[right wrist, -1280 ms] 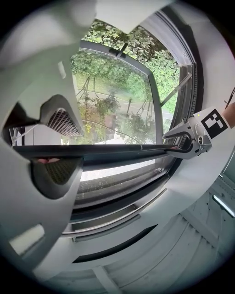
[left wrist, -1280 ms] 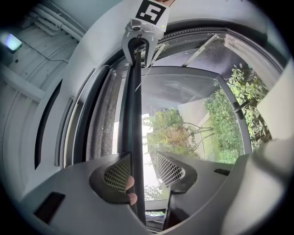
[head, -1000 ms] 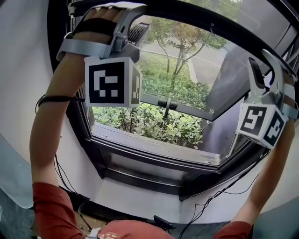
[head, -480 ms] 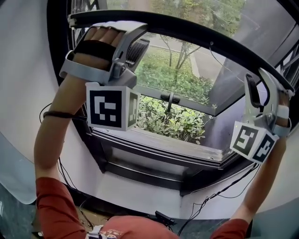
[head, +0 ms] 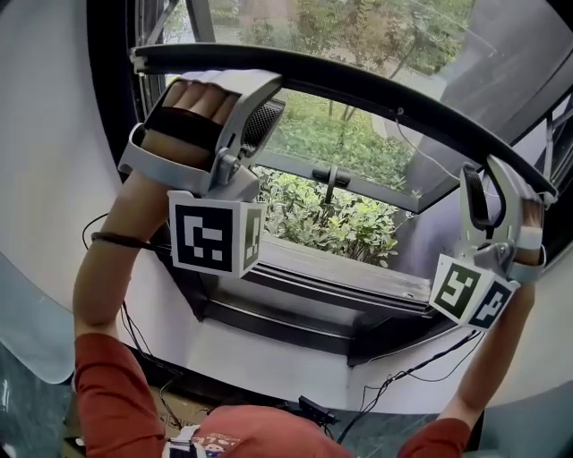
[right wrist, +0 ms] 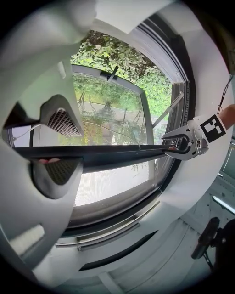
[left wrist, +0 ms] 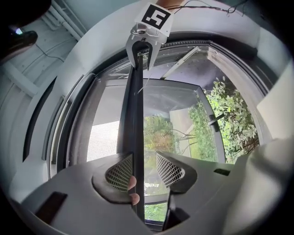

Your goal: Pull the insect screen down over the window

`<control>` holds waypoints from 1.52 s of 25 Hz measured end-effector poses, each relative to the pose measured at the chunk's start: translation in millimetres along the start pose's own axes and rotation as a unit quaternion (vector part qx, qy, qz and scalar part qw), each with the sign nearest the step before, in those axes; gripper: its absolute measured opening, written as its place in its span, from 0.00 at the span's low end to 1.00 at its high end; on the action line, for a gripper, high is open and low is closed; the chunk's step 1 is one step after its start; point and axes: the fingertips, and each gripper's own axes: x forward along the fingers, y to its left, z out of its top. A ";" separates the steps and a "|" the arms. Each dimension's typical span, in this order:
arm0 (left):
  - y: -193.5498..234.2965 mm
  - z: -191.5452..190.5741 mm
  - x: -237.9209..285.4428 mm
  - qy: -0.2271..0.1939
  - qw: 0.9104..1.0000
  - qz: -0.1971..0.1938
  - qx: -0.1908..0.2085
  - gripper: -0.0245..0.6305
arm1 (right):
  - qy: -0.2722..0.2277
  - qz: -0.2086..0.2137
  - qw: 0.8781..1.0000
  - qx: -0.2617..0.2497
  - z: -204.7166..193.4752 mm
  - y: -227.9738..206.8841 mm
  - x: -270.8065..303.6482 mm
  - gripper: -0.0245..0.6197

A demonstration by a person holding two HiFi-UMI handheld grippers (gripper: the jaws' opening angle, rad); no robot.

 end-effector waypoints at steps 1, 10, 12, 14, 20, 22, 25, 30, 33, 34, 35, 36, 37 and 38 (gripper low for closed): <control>-3.9 1.1 -1.4 -0.001 1.000 -0.004 -0.002 0.29 | -0.001 0.002 1.000 0.003 -0.4 3.8 -1.9 0.28; -33.1 4.9 -16.7 -0.002 1.000 -0.021 -0.014 0.29 | -0.001 0.019 0.999 0.031 2.6 33.1 -17.5 0.28; -39.1 5.4 -20.3 -0.003 1.000 -0.025 -0.016 0.29 | -0.001 0.021 0.999 0.035 3.3 38.8 -20.7 0.28; -48.5 6.3 -23.6 -0.004 0.999 -0.028 -0.019 0.29 | 0.001 0.025 0.999 0.037 3.6 48.5 -24.0 0.28; -91.3 8.9 -41.7 -0.008 0.999 -0.041 -0.022 0.29 | 0.000 0.042 0.998 0.039 7.4 92.4 -43.0 0.30; -96.2 9.3 -43.6 -0.008 0.998 -0.055 -0.025 0.29 | 0.002 0.058 0.997 0.042 7.7 98.3 -45.5 0.30; -98.4 10.6 -42.8 -0.008 0.997 -0.074 -0.029 0.29 | 0.007 0.081 0.996 0.048 6.4 102.2 -46.1 0.30; -105.3 12.4 -46.2 -0.012 0.995 -0.096 -0.035 0.29 | 0.004 0.099 0.993 0.066 6.9 109.5 -50.2 0.31; -112.4 12.3 -49.2 -0.010 0.994 -0.105 -0.036 0.29 | 0.005 0.107 0.992 0.074 8.5 116.6 -52.9 0.31; -115.7 12.7 -51.1 -0.010 0.993 -0.108 -0.035 0.29 | 0.003 0.109 0.991 0.076 8.9 120.3 -54.8 0.31; -120.5 13.2 -53.5 -0.010 0.993 -0.113 -0.035 0.29 | 0.001 0.112 0.991 0.079 9.4 125.2 -57.2 0.31; -126.7 13.7 -56.0 -0.010 0.992 -0.118 -0.036 0.29 | -0.001 0.117 0.990 0.082 9.9 131.2 -59.8 0.31; -133.6 13.9 -58.6 -0.010 0.992 -0.120 -0.036 0.29 | -0.002 0.121 0.989 0.084 10.6 137.9 -62.6 0.31; -140.4 14.0 -60.9 -0.010 0.992 -0.121 -0.037 0.29 | -0.003 0.124 0.989 0.084 11.3 144.8 -65.1 0.31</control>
